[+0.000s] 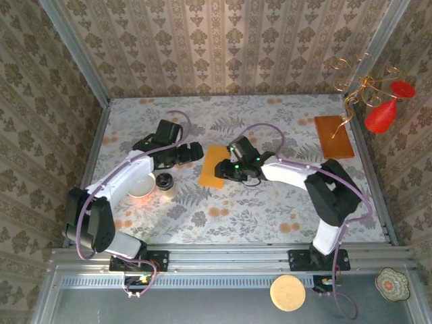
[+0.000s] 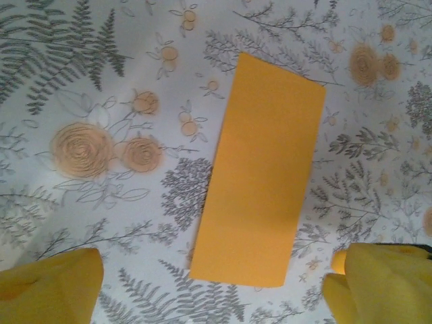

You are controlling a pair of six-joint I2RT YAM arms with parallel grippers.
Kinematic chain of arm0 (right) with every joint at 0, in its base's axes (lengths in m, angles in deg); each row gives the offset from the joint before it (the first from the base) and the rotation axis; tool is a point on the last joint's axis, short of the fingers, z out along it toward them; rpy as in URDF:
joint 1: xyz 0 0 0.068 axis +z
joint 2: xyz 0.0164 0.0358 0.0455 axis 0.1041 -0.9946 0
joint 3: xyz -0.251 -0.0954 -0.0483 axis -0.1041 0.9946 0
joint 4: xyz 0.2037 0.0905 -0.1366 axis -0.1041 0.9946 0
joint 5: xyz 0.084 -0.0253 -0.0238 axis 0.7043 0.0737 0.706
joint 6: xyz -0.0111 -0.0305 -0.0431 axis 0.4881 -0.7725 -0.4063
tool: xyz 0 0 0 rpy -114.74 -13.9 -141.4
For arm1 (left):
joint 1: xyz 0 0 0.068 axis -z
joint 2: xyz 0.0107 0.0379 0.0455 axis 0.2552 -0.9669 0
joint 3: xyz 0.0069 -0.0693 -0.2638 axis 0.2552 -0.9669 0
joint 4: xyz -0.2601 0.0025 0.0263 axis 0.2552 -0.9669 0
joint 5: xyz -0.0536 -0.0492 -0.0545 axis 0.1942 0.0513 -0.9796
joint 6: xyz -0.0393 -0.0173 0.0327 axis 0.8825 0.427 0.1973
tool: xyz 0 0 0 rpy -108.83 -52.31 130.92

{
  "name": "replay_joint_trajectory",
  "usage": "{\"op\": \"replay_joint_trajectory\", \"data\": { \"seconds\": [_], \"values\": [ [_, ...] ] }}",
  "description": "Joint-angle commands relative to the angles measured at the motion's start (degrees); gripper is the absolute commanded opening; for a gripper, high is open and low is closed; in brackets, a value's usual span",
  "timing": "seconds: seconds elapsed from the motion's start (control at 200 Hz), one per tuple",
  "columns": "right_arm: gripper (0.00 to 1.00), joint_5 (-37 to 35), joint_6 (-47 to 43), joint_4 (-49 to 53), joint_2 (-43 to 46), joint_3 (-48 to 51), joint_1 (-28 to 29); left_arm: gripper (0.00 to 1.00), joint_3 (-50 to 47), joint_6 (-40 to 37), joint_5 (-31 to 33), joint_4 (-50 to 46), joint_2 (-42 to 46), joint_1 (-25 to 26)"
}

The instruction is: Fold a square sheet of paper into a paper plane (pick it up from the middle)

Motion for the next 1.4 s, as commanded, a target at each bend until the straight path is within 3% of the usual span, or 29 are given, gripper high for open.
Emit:
{"op": "replay_joint_trajectory", "data": {
  "seconds": [0.0,0.365,0.76,0.9,1.035,1.16,1.391],
  "values": [
    [0.44,-1.0,0.9,0.2,-3.9,-3.4,1.2,0.98,-1.5,0.2,0.4,1.5,2.8,-0.3],
    [0.43,-2.6,-6.6,10.5,-9.7,-6.4,1.5,1.0,0.1,-0.4,-4.3,2.4,0.3,-0.1],
    [0.43,-2.2,-27.6,21.1,0.6,4.5,-1.1,1.0,1.7,0.6,-8.6,5.2,-4.9,3.5],
    [0.44,4.3,-20.5,11.8,9.1,8.4,-4.4,1.0,1.8,3.4,-10.8,7.1,-7.2,5.3],
    [0.46,4.5,-7.3,-1.0,13.5,13.0,-6.5,1.0,0.4,7.3,-11.5,8.7,-8.3,7.5],
    [0.42,2.2,-1.8,-4.2,11.6,13.9,-7.5,0.97,-3.2,12.1,-11.1,10.9,-7.6,9.0],
    [0.29,4.3,-1.6,-2.4,5.0,10.6,-7.6,0.82,-8.9,19.5,-10.5,14.1,-7.2,12.5]
  ]
}}
